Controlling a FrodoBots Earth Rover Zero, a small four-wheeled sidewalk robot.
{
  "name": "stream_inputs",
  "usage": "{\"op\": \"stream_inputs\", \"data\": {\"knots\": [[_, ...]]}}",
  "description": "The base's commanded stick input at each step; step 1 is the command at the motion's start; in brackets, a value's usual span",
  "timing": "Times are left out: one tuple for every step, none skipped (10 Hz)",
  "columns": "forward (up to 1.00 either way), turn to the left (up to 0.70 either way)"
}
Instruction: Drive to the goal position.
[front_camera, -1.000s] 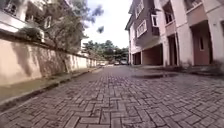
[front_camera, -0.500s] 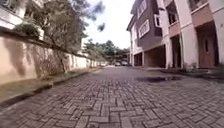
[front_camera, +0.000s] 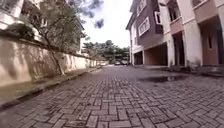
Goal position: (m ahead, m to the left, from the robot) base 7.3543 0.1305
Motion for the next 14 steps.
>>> {"op": "stream_inputs", "data": {"knots": [[0.7,0.03],[0.7,0.03],[0.7,0.03],[0.7,0.03],[0.7,0.03],[0.7,0.03],[0.7,0.03],[0.7,0.03],[0.7,0.04],[0.7,0.11],[0.7,0.35],[0.7,0.12],[0.7,0.03],[0.7,0.03]]}}
